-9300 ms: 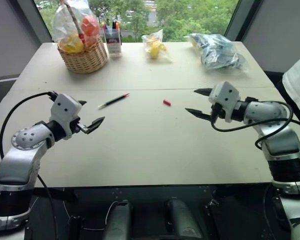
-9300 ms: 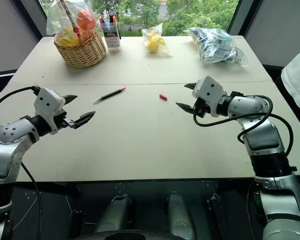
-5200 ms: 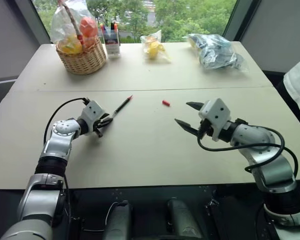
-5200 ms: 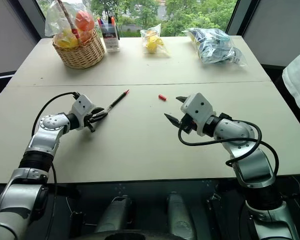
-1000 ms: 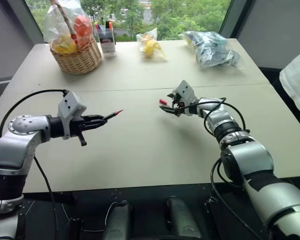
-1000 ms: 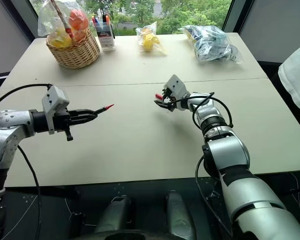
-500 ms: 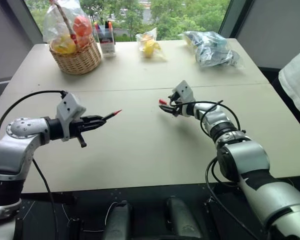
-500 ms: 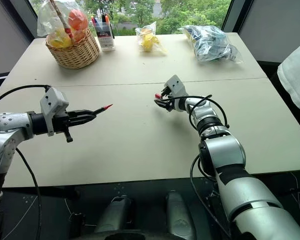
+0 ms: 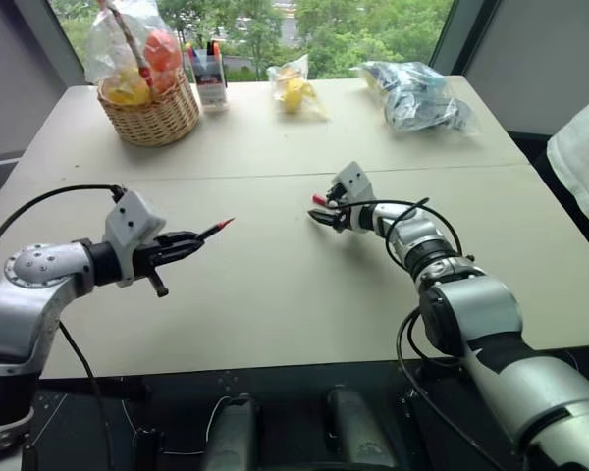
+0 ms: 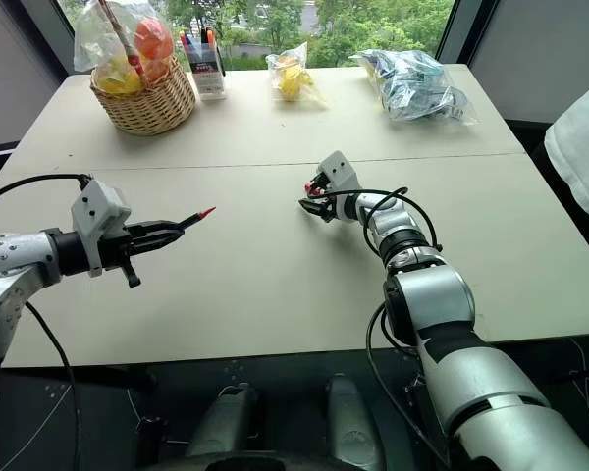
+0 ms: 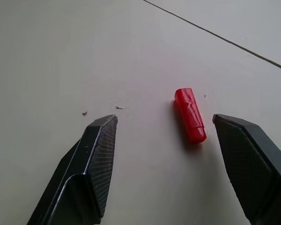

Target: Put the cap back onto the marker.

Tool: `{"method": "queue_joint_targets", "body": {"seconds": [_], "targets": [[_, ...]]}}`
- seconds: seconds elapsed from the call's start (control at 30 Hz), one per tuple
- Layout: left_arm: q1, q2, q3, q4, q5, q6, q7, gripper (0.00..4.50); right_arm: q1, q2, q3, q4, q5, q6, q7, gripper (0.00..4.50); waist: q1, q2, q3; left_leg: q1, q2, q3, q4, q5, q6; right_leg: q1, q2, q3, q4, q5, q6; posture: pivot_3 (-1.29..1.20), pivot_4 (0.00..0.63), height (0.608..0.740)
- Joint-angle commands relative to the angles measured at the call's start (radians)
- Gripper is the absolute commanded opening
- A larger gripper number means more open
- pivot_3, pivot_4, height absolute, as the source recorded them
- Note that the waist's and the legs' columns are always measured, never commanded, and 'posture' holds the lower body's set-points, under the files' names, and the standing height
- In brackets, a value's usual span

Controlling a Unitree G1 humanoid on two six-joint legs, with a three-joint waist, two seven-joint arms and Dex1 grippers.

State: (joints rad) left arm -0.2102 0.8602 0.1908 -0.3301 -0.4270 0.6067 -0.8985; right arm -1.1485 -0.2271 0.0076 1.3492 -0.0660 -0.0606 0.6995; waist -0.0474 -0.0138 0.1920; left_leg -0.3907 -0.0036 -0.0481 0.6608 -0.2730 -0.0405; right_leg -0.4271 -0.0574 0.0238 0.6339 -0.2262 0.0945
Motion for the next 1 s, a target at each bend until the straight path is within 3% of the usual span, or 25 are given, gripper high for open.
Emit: {"method": "queue_joint_targets", "body": {"seconds": [0.03, 0.4, 0.5, 0.67, 1.0], "targets": [[0.016, 0.016, 0.051, -0.051, -0.016, 0.010, 0.020, 0.02, -0.042, 0.009, -0.030, -0.003, 0.004, 0.013, -0.013, 3.34, 0.000, 0.000, 0.000, 0.000, 0.000, 0.000, 0.000, 0.000, 0.000, 0.000, 0.000, 0.000, 0.000, 0.000, 0.000, 0.00, 0.150, 0.740], [0.038, 0.013, 0.067, -0.081, -0.025, 0.025, 0.049, 0.02, -0.040, 0.024, -0.039, -0.002, -0.010, 0.022, -0.018, 3.34, 0.000, 0.000, 0.000, 0.000, 0.000, 0.000, 0.000, 0.000, 0.000, 0.000, 0.000, 0.000, 0.000, 0.000, 0.000, 0.00, 0.150, 0.740], [0.040, 0.013, 0.063, -0.083, -0.027, 0.023, 0.055, 0.00, -0.041, 0.025, -0.041, -0.002, -0.012, 0.022, -0.019, 2.45, -0.001, 0.000, 0.000, 0.000, 0.000, 0.000, 0.000, 0.000, 0.000, 0.000, 0.000, 0.000, 0.000, 0.000, 0.000, 0.00, 0.150, 0.740], [0.040, 0.012, 0.058, -0.086, -0.030, 0.022, 0.064, 0.00, -0.042, 0.027, -0.042, -0.002, -0.012, 0.021, -0.019, 0.07, -0.001, 0.000, 0.000, 0.000, 0.000, 0.000, 0.000, 0.000, 0.000, 0.000, 0.000, 0.000, 0.000, 0.000, 0.000, 0.00, 0.150, 0.740], [0.020, 0.009, 0.038, -0.069, -0.026, 0.011, 0.060, 0.00, -0.045, 0.029, -0.035, -0.013, -0.011, 0.012, 0.021, 0.07, -0.001, 0.000, 0.000, 0.000, 0.000, 0.000, 0.000, 0.000, 0.000, 0.000, 0.000, 0.000, 0.000, 0.000, 0.000, 0.00, 0.150, 0.740]]}}
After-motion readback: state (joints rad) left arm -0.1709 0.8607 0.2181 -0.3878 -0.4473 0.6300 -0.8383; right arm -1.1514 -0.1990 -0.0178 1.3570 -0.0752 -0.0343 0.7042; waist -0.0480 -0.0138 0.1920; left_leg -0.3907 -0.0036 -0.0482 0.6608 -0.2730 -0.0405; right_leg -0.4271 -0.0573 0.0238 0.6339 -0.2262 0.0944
